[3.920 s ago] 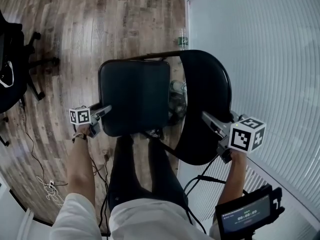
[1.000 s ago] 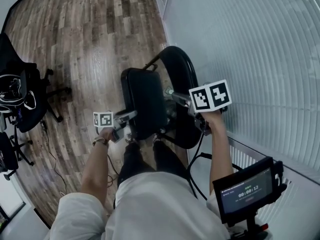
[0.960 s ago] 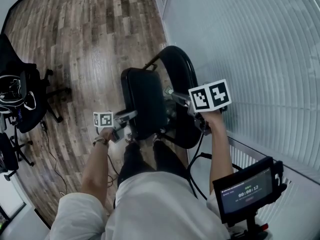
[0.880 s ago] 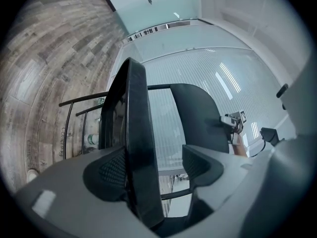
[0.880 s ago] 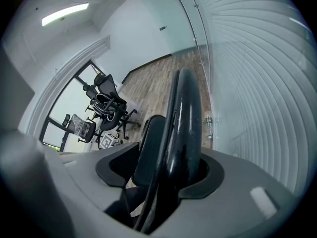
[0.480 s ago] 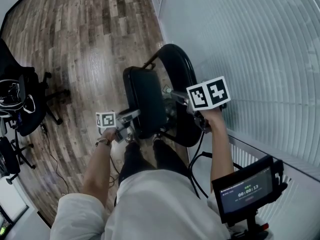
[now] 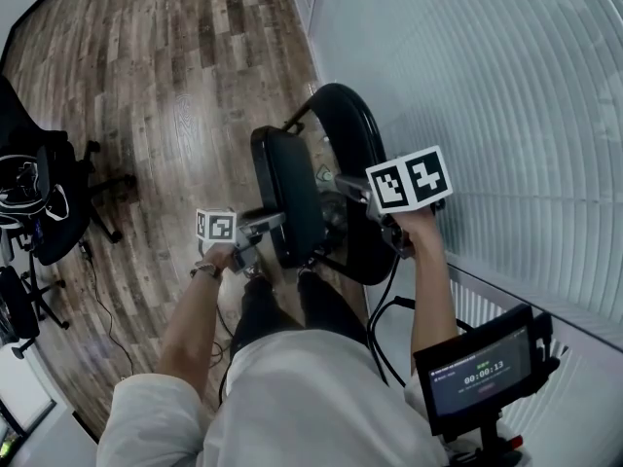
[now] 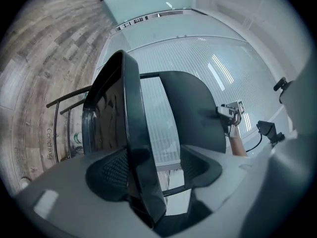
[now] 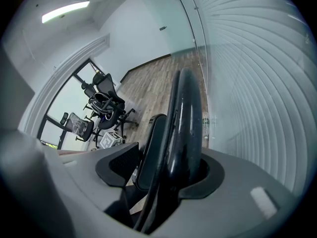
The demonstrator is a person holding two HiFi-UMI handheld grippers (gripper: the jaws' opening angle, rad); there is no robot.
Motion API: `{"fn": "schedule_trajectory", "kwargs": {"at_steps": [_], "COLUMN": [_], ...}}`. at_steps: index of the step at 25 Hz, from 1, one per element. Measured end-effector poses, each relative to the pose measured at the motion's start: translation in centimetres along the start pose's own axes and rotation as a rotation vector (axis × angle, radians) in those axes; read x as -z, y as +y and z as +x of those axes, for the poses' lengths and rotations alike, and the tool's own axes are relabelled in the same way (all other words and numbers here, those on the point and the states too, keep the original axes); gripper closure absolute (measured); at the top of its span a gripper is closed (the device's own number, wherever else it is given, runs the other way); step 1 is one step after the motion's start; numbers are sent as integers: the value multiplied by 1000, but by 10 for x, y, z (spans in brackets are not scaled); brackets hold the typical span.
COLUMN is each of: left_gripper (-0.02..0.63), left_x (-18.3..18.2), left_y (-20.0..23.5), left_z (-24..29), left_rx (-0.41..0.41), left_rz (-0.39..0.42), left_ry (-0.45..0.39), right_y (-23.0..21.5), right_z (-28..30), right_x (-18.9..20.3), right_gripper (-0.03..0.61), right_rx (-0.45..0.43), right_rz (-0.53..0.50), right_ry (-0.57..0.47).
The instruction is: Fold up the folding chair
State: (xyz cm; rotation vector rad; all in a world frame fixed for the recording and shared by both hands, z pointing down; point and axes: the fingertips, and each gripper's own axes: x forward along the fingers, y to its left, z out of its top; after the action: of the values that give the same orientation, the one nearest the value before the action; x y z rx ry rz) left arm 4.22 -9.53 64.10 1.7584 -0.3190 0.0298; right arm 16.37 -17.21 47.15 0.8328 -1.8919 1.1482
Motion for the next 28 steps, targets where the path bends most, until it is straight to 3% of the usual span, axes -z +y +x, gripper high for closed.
{"fn": "schedule_trajectory", "kwargs": {"at_steps": [7, 19, 28], "left_gripper": [331, 331, 333], "left_x": [1, -2, -2], "left_y": [0, -13, -24], "left_z": [17, 29, 59], "left_rx": [7, 10, 31], "left_rz": [39, 22, 46], "left_ry": [27, -6, 29], "right_y": [-5, -5, -10], "right_z": [-2, -4, -10], "right_x": [1, -2, 0], "right_gripper": [339, 339, 331], "right_rx": [18, 30, 69], "right_rz": [-10, -11, -40], "right_ry": [7, 9, 26]}}
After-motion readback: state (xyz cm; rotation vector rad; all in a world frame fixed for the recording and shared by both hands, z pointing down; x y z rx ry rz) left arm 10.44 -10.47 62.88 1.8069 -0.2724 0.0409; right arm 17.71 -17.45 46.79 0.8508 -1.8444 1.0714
